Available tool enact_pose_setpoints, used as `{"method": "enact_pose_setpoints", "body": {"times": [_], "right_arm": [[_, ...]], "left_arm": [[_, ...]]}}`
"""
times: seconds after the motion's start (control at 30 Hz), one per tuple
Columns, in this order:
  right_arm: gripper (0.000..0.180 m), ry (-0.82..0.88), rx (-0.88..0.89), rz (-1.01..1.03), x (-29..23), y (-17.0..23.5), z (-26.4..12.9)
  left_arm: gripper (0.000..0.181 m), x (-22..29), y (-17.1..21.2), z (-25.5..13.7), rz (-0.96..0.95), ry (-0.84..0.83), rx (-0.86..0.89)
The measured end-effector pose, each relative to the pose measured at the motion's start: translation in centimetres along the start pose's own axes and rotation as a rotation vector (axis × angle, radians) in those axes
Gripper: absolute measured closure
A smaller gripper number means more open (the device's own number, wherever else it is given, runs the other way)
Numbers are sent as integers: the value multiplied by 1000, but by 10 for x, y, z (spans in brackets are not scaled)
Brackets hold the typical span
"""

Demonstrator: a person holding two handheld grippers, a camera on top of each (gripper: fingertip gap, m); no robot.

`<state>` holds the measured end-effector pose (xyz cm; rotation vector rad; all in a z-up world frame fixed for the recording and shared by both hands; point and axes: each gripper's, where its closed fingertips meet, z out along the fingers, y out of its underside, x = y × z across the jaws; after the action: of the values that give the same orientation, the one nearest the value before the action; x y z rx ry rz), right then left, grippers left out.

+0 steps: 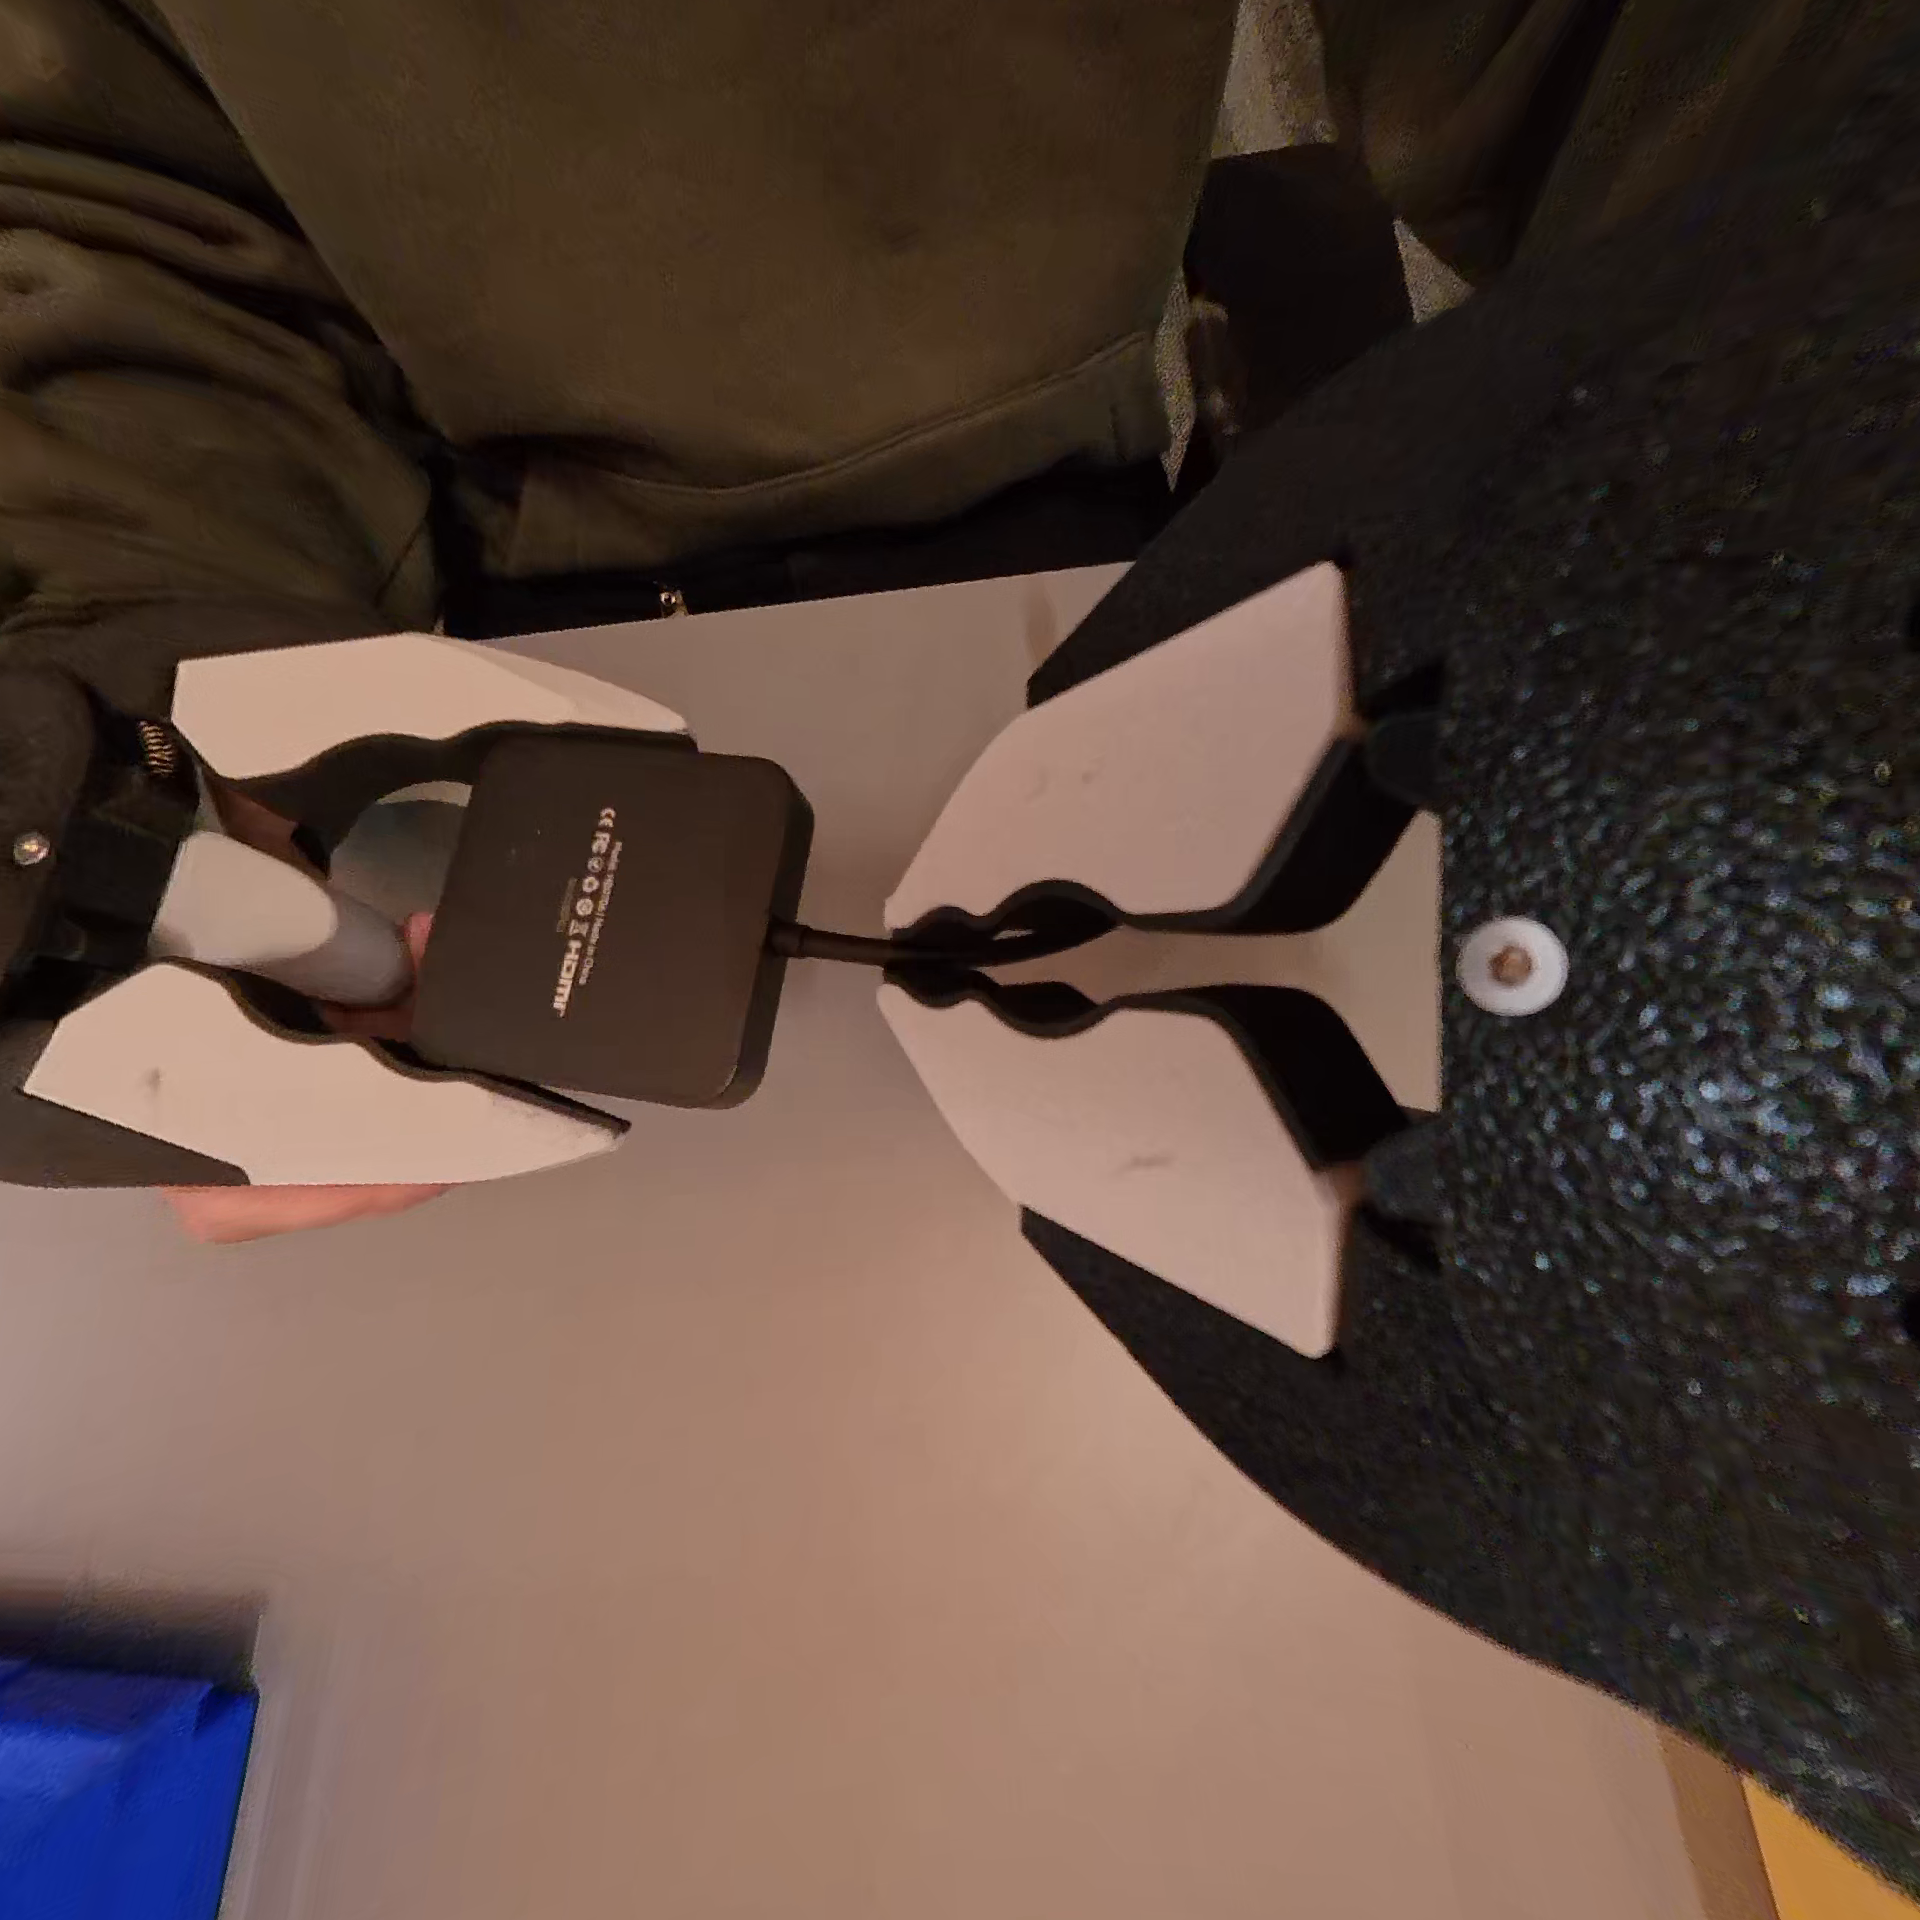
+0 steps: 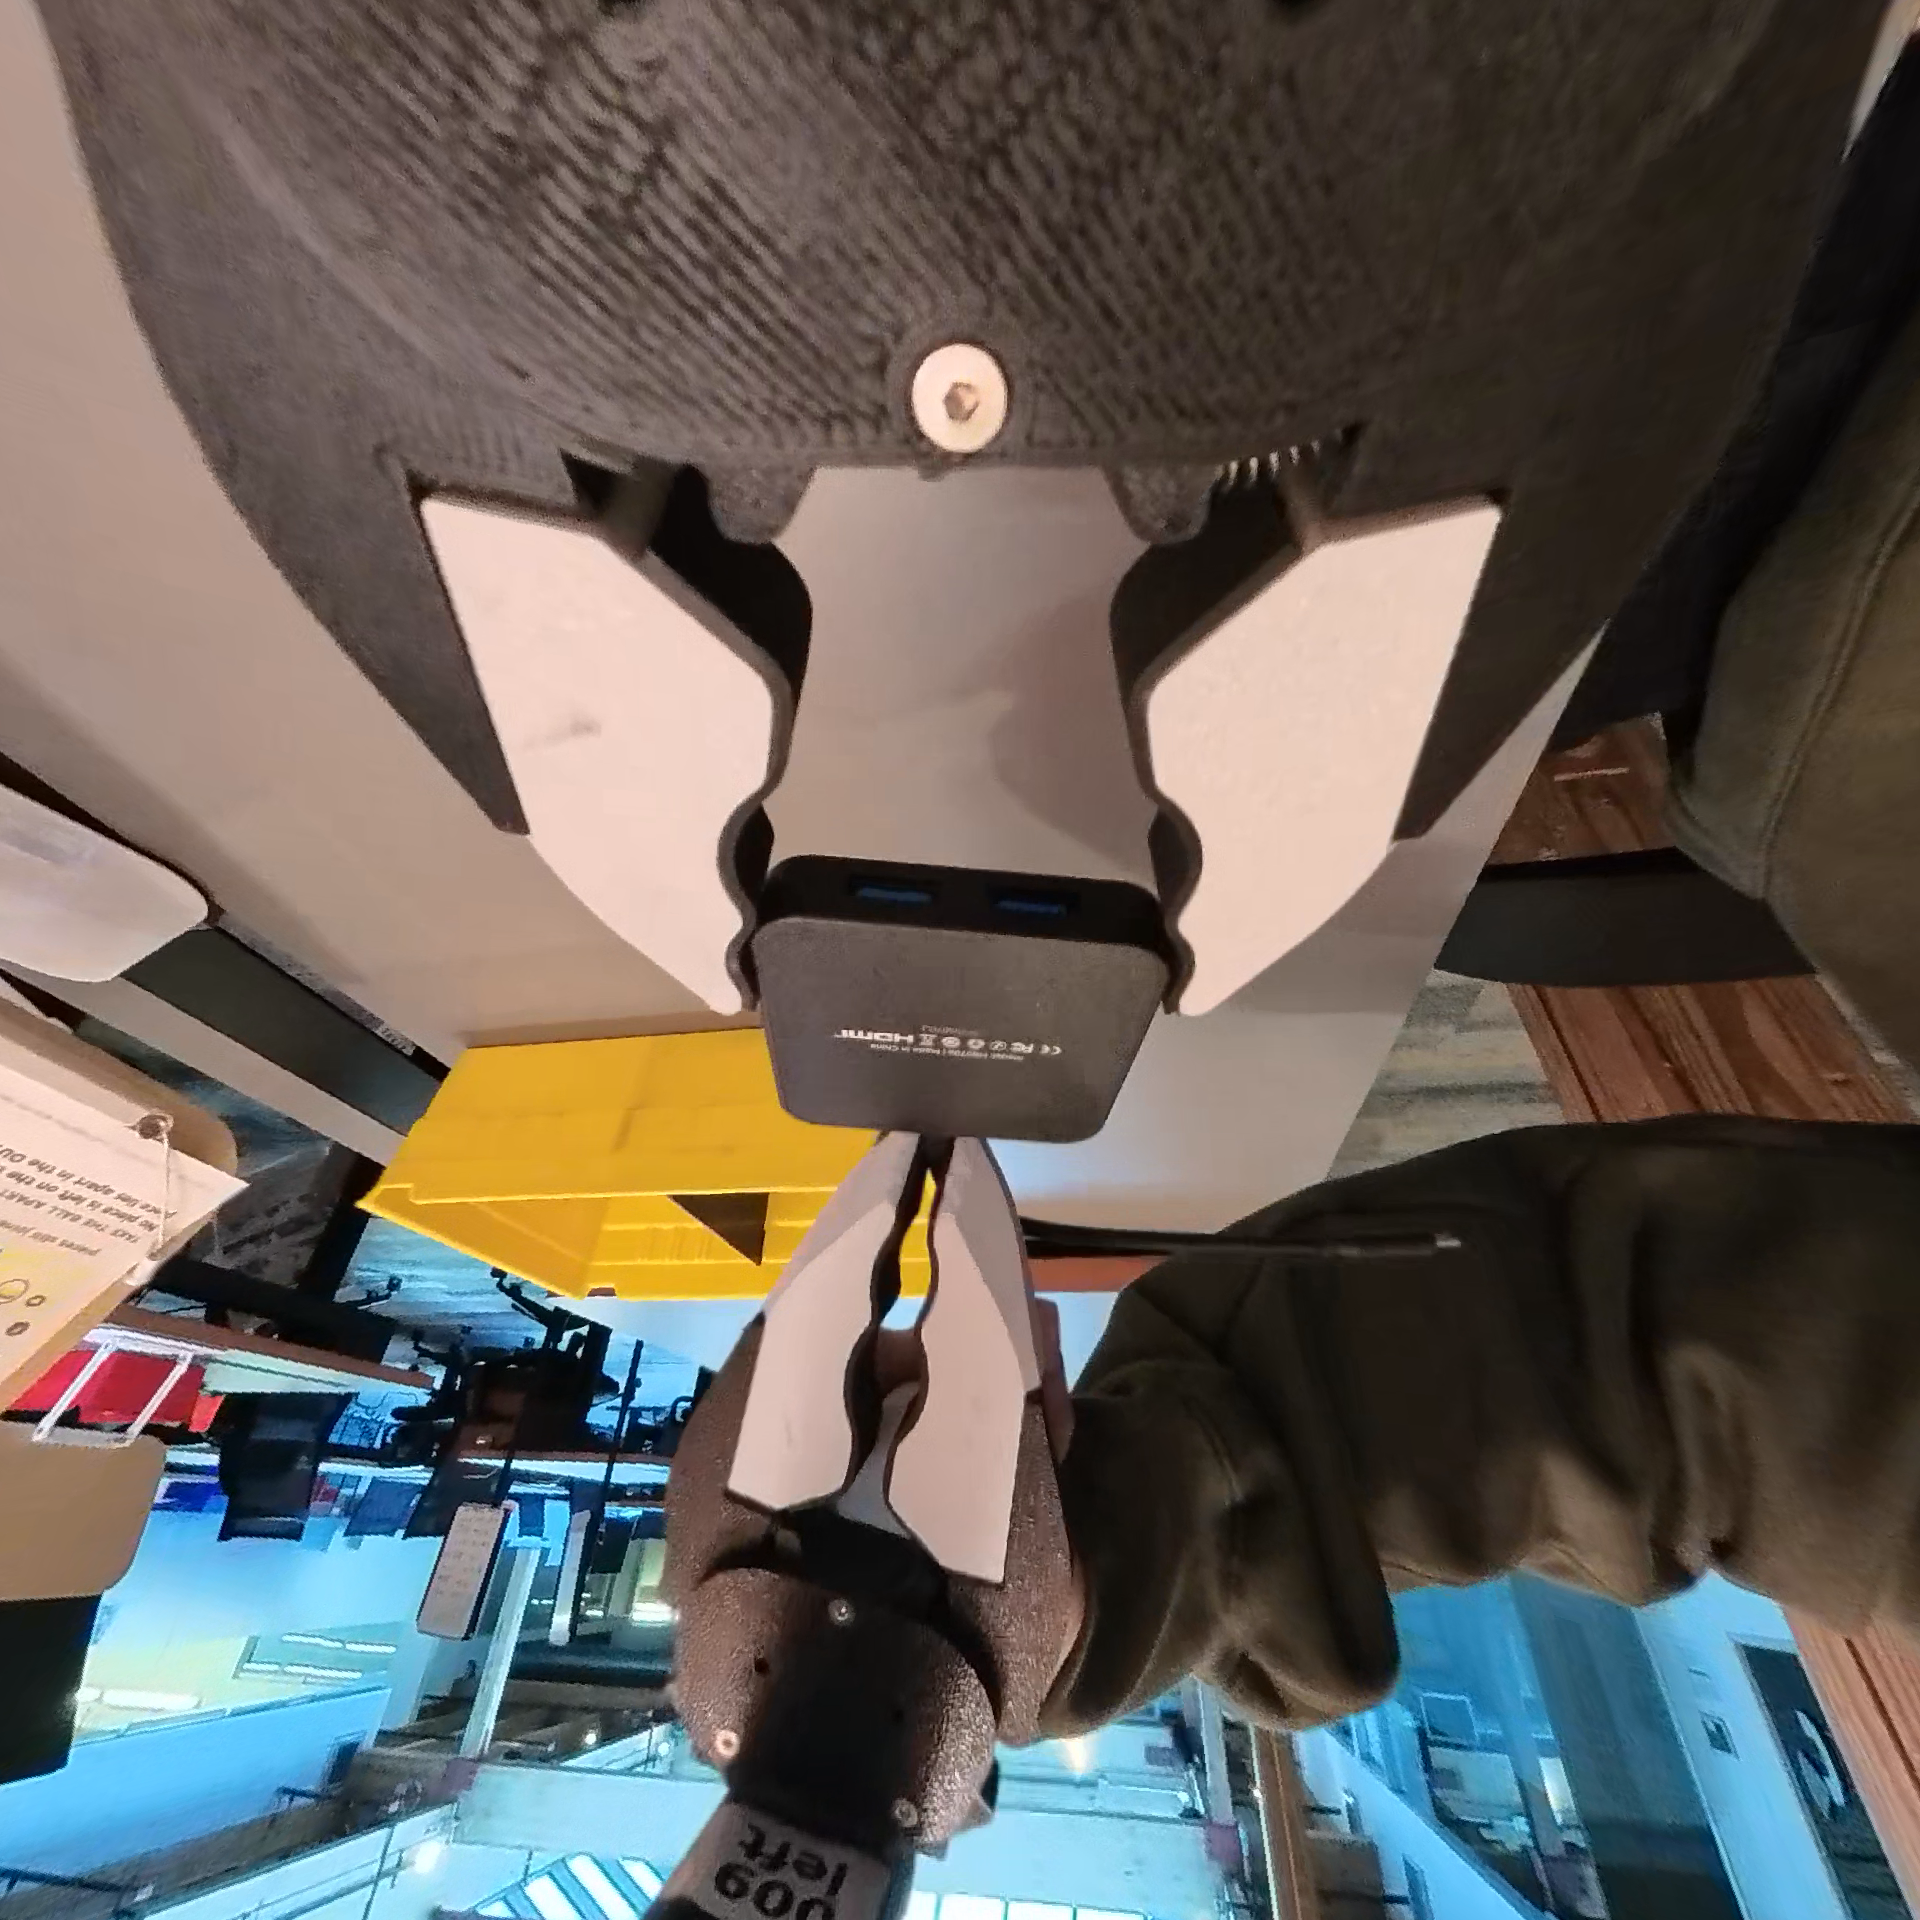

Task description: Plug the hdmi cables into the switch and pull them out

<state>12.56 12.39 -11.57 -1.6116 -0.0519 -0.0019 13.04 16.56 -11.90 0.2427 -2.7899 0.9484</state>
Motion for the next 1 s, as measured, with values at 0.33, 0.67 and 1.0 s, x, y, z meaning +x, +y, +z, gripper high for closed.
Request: {"method": "enact_pose_setpoints", "body": {"times": [0.33,0.67,1.0], "right_arm": [[108,515,-28,-182,61,4,-29],[108,648,75,-365,44,0,-16],[101,357,-1,-386,15,17,-3]], "left_arm": [[140,-34,-30,-42,-353,-486,419],[134,-16,-35,24,-926,215,1058],[167,-7,-29,40,-804,350,898]]}}
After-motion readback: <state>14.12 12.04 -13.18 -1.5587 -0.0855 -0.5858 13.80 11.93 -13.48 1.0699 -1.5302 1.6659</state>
